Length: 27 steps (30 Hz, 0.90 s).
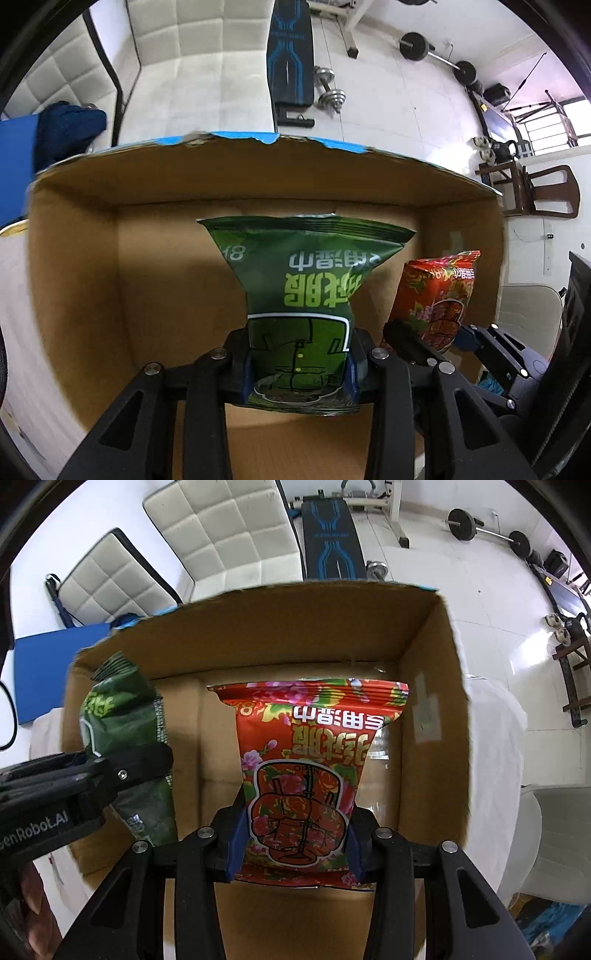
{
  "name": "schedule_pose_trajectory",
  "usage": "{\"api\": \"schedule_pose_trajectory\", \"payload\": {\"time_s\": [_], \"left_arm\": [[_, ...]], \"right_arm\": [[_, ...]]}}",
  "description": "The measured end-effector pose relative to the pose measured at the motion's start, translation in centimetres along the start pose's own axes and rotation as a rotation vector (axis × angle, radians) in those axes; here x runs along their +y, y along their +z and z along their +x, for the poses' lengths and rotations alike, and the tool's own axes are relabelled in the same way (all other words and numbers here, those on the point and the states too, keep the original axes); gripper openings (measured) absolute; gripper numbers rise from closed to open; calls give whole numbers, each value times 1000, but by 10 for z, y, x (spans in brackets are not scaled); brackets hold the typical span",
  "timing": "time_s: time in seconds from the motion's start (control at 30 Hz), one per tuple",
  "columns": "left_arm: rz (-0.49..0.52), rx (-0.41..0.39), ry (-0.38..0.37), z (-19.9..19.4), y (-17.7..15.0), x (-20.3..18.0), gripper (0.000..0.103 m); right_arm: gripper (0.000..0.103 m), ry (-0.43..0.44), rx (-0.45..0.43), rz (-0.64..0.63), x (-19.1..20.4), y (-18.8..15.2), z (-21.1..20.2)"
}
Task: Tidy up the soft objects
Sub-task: 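Carry both bags into the box and open both grippers to release them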
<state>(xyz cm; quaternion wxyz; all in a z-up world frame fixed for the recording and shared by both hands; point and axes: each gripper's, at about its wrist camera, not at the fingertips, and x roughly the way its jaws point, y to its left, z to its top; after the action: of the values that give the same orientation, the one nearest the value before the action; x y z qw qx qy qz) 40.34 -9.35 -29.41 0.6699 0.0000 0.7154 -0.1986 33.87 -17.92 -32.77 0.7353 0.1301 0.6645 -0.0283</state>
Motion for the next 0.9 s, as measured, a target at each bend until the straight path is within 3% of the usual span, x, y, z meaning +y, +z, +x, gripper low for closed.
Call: {"api": "schedule_pose_trajectory", "payload": {"time_s": [0.17,0.37,0.53,0.6,0.77,0.8,0.83,0.9], "left_arm": [[-6,34,-37,18,15,1,34],[-31,-1,-17,15,16,3,38],[-22,-21,52,12,4,1,57],[-9,-41,69,9,-4,0,71],[-8,-97,127,-10,-26,3,95],[-5,-117,142,-16,-32,3,96],[-4,-133,160,-20,-38,4,96],[2,-169,183,-31,-53,6,99]], "right_arm": [[46,-12,25,-11,-4,14,23],[47,-16,57,-5,-11,21,38],[54,-36,43,-11,-12,20,39],[55,-45,41,-20,-9,17,31],[72,-75,29,-33,-3,3,10],[80,-73,27,-34,-2,-1,6],[97,-78,22,-34,-1,-7,1],[103,-88,-5,-37,2,-17,-9]]}}
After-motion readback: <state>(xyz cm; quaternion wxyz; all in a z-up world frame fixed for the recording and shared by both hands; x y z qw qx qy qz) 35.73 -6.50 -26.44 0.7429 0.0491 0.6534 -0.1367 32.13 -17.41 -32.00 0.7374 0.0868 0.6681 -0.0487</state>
